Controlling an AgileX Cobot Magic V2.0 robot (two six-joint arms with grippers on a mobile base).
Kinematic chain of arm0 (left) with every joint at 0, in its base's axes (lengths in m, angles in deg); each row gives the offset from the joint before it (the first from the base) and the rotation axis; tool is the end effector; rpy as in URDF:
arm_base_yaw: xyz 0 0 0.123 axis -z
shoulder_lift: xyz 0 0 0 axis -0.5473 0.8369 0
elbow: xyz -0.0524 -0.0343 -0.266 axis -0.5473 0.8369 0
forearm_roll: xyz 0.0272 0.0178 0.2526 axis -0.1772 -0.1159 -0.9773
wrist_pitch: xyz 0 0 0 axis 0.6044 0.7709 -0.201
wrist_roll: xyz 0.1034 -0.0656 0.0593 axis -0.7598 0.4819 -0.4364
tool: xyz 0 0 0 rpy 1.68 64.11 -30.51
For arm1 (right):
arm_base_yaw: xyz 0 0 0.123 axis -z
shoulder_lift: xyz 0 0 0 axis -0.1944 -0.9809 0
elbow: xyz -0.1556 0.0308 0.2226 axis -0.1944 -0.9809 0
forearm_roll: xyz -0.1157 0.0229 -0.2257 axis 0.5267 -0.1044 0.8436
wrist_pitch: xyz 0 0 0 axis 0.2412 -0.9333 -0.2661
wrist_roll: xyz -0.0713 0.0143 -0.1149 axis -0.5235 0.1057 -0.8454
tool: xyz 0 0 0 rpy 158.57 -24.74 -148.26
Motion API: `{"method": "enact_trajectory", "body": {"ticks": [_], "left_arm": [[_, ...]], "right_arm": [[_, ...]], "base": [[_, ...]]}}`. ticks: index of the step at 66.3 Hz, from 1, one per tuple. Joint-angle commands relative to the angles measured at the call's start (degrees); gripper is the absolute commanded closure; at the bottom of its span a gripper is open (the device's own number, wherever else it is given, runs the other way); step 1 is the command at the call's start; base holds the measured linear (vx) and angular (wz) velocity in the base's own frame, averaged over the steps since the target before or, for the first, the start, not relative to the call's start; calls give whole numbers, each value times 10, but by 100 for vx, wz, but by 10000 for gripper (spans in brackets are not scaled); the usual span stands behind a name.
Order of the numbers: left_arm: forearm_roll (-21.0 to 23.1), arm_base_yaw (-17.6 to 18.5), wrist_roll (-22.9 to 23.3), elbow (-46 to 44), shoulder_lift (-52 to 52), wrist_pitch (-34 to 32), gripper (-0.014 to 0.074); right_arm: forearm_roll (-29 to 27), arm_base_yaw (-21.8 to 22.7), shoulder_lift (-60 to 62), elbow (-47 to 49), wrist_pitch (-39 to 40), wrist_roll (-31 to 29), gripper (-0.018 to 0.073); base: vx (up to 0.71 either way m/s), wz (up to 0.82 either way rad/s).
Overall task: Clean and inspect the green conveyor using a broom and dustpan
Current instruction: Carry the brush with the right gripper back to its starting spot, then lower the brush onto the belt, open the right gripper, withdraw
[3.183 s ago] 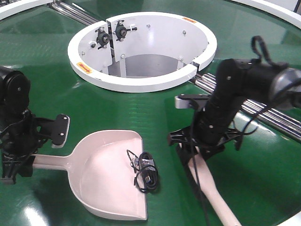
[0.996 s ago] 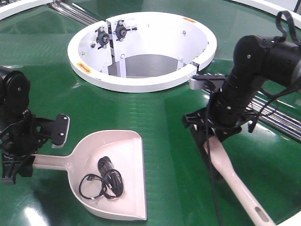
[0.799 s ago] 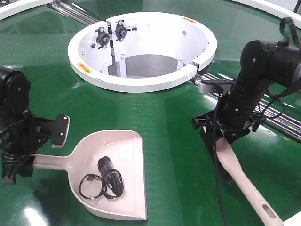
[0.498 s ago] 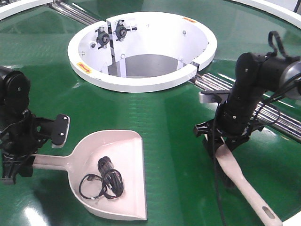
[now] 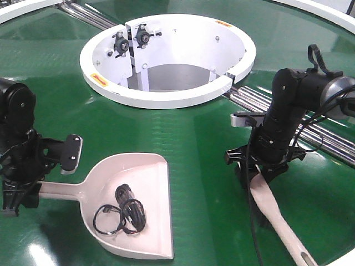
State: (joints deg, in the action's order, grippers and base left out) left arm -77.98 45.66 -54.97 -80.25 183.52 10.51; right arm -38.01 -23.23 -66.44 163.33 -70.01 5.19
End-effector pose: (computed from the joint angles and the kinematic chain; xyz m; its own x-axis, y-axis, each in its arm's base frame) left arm 0.2999 -0.0520 0.1603 -0.1067 0.9859 0.1288 0.9917 0.1148 -0.0574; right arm 0.3547 0.0943 0.1332 -0.9725 -0.2150 0.0891 -0.2020 0.9699 0.1357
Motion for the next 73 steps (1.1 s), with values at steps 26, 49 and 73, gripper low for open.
{"method": "enact_trajectory", "body": {"ticks": [26, 49, 73], "left_arm": [[13, 3, 4, -17, -20, 12, 619], [13, 3, 4, -17, -20, 12, 619], [13, 3, 4, -17, -20, 12, 619]], "right_arm": [[6, 3, 21, 11, -26, -17, 291], [2, 3, 36, 11, -4, -16, -160], [-3, 3, 199, -89, 251, -48, -132]], "base": [[0, 0], [0, 0], [0, 0]]}}
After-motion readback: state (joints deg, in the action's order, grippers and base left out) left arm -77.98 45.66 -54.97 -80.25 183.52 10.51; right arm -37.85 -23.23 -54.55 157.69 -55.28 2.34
